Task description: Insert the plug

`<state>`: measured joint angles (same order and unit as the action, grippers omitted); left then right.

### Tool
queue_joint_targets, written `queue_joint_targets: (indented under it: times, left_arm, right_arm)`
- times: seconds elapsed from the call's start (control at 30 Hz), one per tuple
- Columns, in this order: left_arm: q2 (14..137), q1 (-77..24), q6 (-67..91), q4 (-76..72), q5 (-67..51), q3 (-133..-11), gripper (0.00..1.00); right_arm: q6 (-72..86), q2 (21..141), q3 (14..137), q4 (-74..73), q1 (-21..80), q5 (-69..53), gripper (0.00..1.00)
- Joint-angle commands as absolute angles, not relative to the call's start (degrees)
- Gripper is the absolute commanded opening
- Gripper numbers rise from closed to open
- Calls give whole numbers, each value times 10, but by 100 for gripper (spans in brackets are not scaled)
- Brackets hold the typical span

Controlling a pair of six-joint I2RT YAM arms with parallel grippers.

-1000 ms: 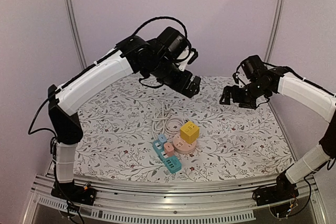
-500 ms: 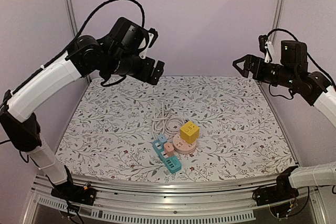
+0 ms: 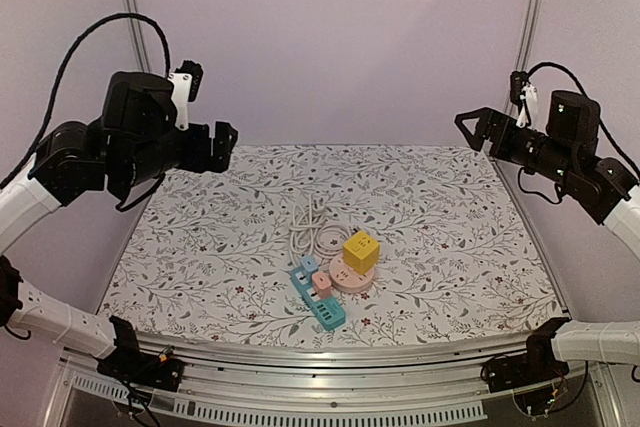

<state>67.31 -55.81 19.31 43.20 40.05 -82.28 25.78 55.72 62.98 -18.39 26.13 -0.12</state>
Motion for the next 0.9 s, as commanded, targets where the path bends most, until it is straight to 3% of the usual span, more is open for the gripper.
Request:
queue_joint_targets:
  times: [0.0, 0.87]
  left_arm:
    - [647, -552, 241, 437, 416, -801, 100]
    - [610, -554, 275, 501, 393, -802, 100]
  right_arm:
    - [270, 562, 625, -171, 261, -3, 99]
    - [290, 550, 590, -149, 262, -51, 99]
